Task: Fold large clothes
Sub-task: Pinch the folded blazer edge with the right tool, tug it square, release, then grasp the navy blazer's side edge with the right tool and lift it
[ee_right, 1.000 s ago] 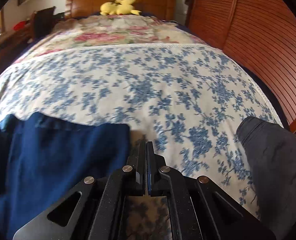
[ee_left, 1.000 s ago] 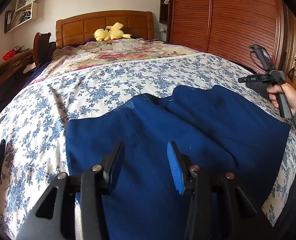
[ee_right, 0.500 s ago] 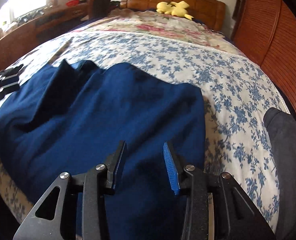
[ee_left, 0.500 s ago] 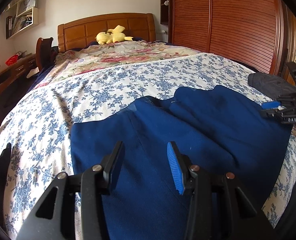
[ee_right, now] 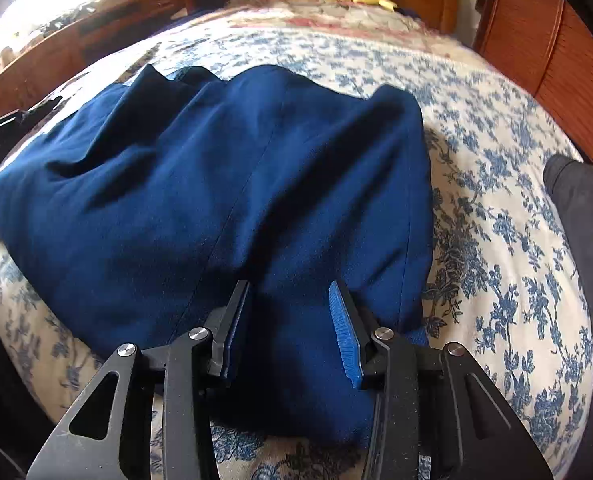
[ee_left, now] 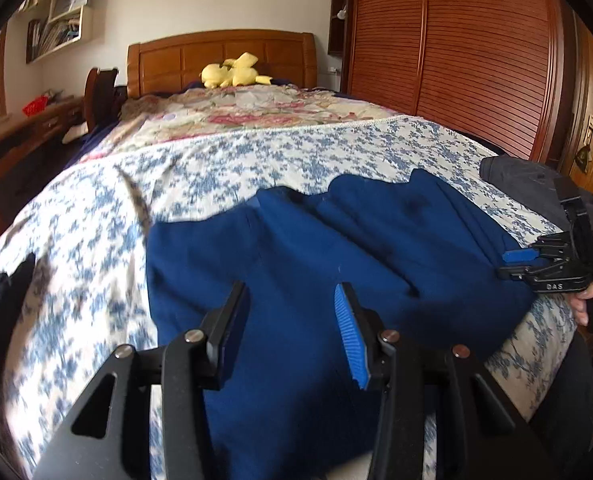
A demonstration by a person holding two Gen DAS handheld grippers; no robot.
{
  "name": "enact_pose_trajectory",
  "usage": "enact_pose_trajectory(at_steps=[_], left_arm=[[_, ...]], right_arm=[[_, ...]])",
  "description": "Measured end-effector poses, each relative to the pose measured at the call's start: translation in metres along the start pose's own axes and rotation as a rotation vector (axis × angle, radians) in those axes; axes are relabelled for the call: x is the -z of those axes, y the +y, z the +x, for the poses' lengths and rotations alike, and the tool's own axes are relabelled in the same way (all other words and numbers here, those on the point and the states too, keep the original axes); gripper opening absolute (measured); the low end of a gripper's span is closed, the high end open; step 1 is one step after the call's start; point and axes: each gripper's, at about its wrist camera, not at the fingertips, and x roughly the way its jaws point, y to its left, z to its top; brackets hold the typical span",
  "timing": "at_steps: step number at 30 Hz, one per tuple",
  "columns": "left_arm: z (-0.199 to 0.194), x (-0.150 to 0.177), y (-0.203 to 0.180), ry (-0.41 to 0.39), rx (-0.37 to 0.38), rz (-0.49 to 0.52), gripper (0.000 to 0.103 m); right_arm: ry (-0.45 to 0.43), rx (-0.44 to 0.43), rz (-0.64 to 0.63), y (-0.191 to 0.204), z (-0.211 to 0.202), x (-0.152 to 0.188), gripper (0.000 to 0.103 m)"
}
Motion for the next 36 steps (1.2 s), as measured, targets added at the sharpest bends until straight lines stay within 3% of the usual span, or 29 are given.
enact_pose_trajectory(at_steps=[7,12,16,22,25,27,36], left_arm=[[-0.016,0.038,0.005,0.093,-0.059,-0.037,0.043],[-0.028,0.044,0.012,0.116,-0.104,-0.042,0.043],[-0.034,0.042,0.015,0.121,-0.13,-0.038,0.043],[-0.039,0.05,0.019,0.145,-0.159,-0.033,0.043],[-0.042,0.055,0.022,0.15,-0.164,-0.04,0.045],[-0.042,0.058,0.025,0.157,-0.166,-0.046,0.046],[-0.034,0.079,0.034,0.217,-0.195,-0.064,0.048]], right_arm=[[-0.063,0.033,-0.012,0.006,-0.015,-0.005,0.04],[-0.139,-0.055,0.005,0.028,-0.027,-0.023,0.04],[-0.179,-0.146,-0.033,0.067,-0.027,-0.04,0.04],[-0.179,-0.239,-0.132,0.125,-0.013,-0.049,0.04],[-0.159,-0.209,-0.178,0.14,0.002,-0.041,0.04],[-0.131,-0.211,-0.189,0.143,0.014,-0.034,0.041],[-0.16,-0.233,-0.175,0.138,0.016,-0.028,0.041]])
